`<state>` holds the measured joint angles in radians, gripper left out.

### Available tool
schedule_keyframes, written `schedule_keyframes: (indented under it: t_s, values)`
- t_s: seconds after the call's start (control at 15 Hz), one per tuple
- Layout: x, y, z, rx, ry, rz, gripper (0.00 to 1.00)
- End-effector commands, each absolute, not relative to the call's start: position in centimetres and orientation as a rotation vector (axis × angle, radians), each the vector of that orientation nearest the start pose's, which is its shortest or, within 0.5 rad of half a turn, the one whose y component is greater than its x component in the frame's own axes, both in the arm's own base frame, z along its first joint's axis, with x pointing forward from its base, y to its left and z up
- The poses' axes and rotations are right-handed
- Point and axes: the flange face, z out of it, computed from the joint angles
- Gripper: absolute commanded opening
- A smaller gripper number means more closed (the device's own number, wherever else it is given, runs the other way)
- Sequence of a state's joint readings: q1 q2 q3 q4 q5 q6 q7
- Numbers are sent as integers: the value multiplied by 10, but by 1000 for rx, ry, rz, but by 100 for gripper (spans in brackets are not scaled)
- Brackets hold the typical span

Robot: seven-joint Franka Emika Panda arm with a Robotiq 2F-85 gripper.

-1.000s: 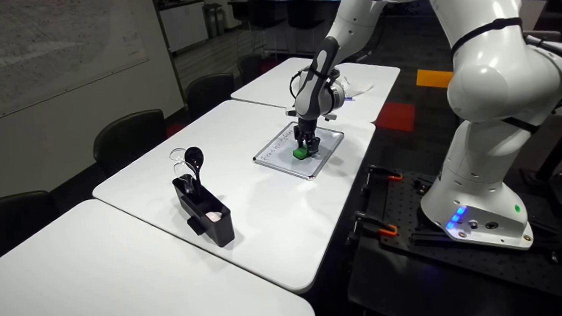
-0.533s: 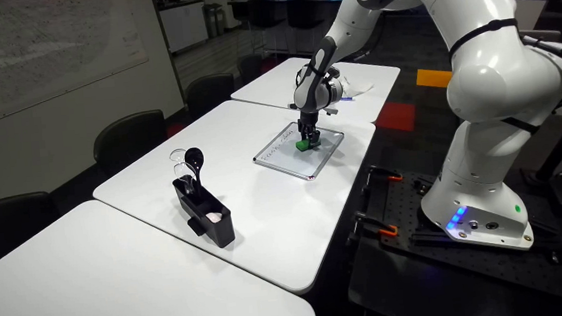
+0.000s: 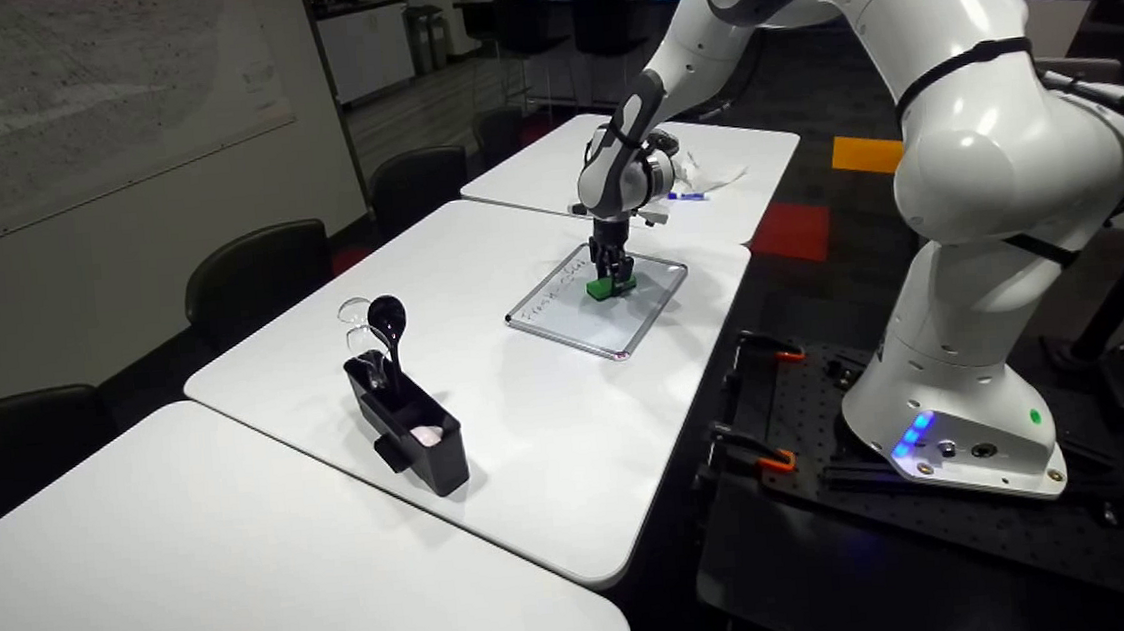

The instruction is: Use the green eraser to wipe the whiteboard

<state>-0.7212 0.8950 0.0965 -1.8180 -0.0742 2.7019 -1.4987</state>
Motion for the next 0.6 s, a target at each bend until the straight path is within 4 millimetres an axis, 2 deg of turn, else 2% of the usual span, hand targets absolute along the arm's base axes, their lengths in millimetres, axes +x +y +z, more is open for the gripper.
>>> schedule_keyframes:
  t_s: [0.0,0.53]
  values:
    - [502,-326,23,-2643,-1469,-7,33]
    - [482,-257,21,-2394,-1776,97,33]
